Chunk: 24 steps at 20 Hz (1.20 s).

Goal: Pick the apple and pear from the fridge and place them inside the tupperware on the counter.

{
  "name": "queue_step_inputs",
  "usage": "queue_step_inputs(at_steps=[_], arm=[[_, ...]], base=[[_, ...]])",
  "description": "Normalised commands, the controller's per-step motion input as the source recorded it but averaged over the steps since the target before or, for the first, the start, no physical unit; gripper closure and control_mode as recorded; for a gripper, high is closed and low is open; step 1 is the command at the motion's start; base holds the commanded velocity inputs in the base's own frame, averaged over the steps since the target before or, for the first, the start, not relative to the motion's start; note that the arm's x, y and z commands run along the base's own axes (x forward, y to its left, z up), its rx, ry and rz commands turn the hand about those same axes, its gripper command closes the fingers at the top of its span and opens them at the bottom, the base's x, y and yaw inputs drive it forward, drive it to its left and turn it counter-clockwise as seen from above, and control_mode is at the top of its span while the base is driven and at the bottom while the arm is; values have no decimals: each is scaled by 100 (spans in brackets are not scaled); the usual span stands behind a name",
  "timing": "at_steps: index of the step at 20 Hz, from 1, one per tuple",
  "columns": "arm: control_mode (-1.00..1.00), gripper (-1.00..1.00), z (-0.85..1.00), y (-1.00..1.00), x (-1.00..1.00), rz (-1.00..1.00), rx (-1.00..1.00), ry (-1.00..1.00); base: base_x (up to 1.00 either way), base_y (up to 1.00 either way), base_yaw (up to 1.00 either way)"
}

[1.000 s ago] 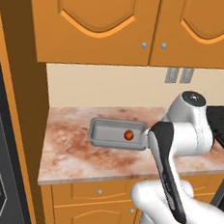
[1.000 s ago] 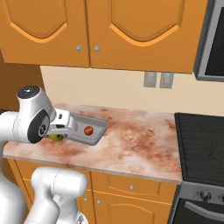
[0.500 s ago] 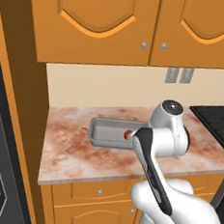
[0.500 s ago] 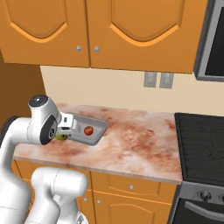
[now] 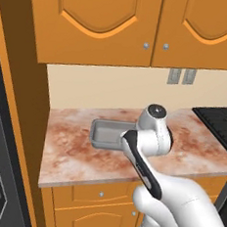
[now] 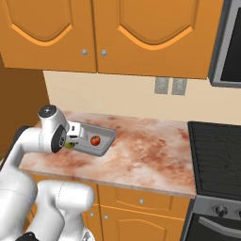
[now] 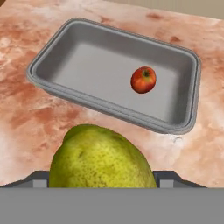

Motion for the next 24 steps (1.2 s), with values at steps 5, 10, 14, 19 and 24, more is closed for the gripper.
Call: queue_step_inputs(at_steps=[5,10,14,19,24], arm=[[-100,100,-17,12,60,0,0,1],[-100,100,-11,2,58,0,0,0],[-100,100,-12,1,58,0,0,0],[-100,100,-19,6,54,0,0,1],[-100,100,-27,20,46,0,0,2]], base=[[0,0,0],[0,0,0],[0,0,0],[0,0,0],[0,0,0]])
